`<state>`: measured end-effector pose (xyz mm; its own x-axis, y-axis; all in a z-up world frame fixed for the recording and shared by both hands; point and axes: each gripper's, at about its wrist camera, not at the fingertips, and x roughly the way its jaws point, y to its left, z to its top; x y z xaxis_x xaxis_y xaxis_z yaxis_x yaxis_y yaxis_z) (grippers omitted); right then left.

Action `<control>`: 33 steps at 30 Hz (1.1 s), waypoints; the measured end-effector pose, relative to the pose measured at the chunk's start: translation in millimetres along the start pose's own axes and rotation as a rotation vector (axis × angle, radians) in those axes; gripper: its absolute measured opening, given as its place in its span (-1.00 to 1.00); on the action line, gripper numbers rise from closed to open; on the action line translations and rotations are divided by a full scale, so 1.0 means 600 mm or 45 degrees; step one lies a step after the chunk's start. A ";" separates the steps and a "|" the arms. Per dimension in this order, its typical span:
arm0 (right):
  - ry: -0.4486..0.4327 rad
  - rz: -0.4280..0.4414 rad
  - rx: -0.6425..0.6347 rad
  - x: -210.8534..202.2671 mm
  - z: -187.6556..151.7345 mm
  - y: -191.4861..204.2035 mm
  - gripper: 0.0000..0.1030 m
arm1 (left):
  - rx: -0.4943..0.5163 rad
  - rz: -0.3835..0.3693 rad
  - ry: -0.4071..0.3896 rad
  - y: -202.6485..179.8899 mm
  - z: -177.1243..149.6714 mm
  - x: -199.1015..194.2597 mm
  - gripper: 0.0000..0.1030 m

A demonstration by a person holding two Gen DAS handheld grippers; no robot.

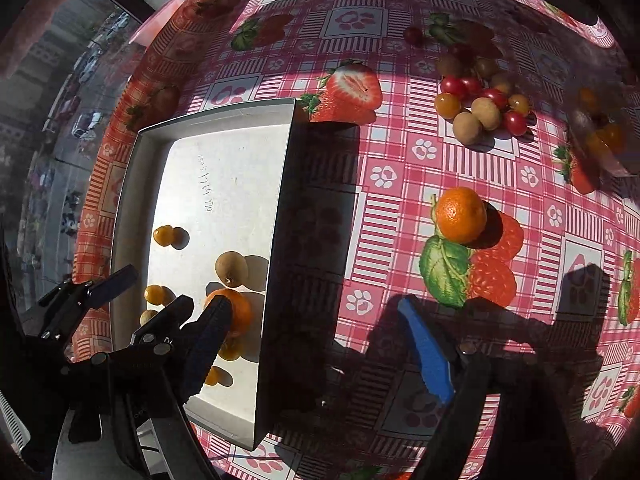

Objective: Organize fruits
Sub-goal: 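Grasp a tangerine with the left tool while the right tool grasps a red cherry tomato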

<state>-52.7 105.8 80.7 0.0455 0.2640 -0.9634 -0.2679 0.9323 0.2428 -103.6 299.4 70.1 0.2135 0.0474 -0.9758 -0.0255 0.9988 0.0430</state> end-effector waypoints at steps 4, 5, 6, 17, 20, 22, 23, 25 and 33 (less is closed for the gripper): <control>-0.029 -0.044 0.092 -0.021 -0.003 -0.069 0.69 | 0.053 -0.039 -0.031 -0.035 0.022 -0.015 0.24; -0.036 -0.053 0.118 -0.025 -0.001 -0.086 0.69 | 0.065 -0.046 -0.041 -0.046 0.026 -0.020 0.24; -0.044 -0.062 0.143 -0.029 0.002 -0.103 0.69 | 0.073 -0.053 -0.048 -0.057 0.031 -0.023 0.24; -0.117 -0.112 0.239 -0.045 0.065 -0.222 0.69 | 0.100 -0.102 -0.059 -0.180 0.095 -0.006 0.24; -0.109 -0.120 0.178 -0.034 0.083 -0.229 0.57 | 0.109 -0.085 -0.055 -0.208 0.105 0.015 0.24; -0.094 -0.117 0.152 -0.025 0.092 -0.235 0.39 | 0.116 -0.086 -0.056 -0.224 0.111 0.029 0.24; -0.087 -0.113 0.144 -0.020 0.096 -0.239 0.37 | 0.118 -0.088 -0.056 -0.230 0.113 0.034 0.24; -0.075 -0.100 0.134 -0.011 0.105 -0.245 0.31 | 0.123 -0.087 -0.059 -0.242 0.119 0.046 0.24; -0.064 -0.105 0.059 0.017 0.149 -0.250 0.30 | 0.122 -0.105 -0.055 -0.270 0.142 0.082 0.24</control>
<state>74.0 -9.5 44.5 0.1142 0.1971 -0.9737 -0.2165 0.9615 0.1693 -5.9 141.0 33.2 0.2529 -0.0362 -0.9668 0.0870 0.9961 -0.0145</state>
